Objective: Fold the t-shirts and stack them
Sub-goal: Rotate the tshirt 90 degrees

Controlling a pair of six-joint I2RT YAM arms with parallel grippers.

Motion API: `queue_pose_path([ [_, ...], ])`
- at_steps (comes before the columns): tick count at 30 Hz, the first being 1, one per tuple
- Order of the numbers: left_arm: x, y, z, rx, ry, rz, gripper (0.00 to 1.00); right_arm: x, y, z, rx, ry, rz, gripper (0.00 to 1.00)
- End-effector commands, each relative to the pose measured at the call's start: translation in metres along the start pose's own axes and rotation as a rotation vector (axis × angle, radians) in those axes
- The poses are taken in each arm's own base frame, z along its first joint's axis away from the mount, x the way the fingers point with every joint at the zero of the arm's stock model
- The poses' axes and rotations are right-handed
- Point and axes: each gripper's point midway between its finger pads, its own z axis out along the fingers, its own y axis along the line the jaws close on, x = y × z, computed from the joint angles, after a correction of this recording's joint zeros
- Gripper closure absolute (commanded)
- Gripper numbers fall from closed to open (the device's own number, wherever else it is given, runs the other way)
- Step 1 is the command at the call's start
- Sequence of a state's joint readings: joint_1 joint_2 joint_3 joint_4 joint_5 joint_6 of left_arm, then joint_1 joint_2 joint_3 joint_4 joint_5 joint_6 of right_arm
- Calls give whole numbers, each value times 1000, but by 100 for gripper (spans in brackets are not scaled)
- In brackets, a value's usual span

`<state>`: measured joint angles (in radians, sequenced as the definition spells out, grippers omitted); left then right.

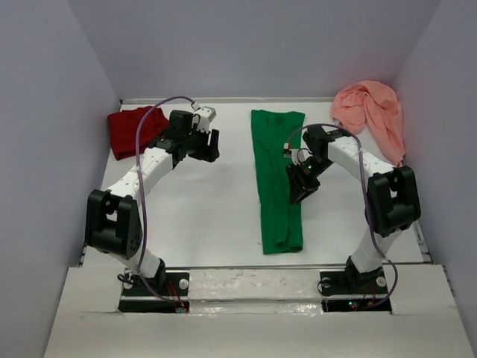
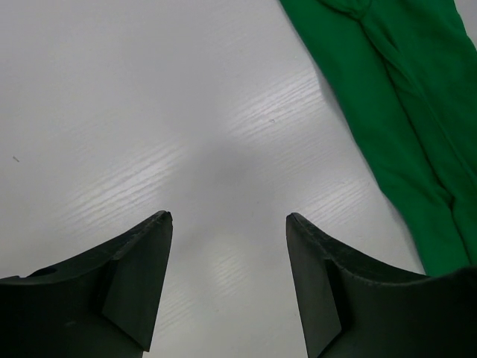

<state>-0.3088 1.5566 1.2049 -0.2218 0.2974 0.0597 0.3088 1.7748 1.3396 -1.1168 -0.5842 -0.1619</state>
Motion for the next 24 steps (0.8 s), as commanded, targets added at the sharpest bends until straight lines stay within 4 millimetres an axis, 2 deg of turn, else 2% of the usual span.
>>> queue_pose_path([
  [1, -7, -9, -6, 42, -19, 26, 28, 5, 22, -19, -46, -38, -58, 60],
  [5, -8, -7, -3, 46, -6, 34, 28, 5, 30, -21, -98, 0, -52, 57],
  [6, -2, -7, 2, 52, 21, 30, 28, 0, 33, -24, -109, 0, -58, 55],
  [7, -5, -8, 3, 62, 23, 36, 28, -2, 34, -24, -123, 12, -83, 55],
  [10, -1, -7, 10, 65, 52, 29, 28, -5, 29, -21, -140, 82, -84, 55],
  [12, -2, -4, 12, 48, 44, 12, 28, -15, 14, -11, -89, 64, -89, 55],
  [17, 4, -3, 10, 44, 48, 10, 28, 2, 2, 25, -137, 176, -107, 55],
  [21, 5, -2, 7, 44, 45, 12, 28, 3, -21, 43, -30, 197, -173, 55],
  [22, 7, -1, 7, 43, 50, 10, 29, 5, -21, 44, -35, 201, -172, 55],
  [24, 6, 0, 7, 47, 48, 6, 28, 11, -7, 49, -120, 216, -181, 55],
])
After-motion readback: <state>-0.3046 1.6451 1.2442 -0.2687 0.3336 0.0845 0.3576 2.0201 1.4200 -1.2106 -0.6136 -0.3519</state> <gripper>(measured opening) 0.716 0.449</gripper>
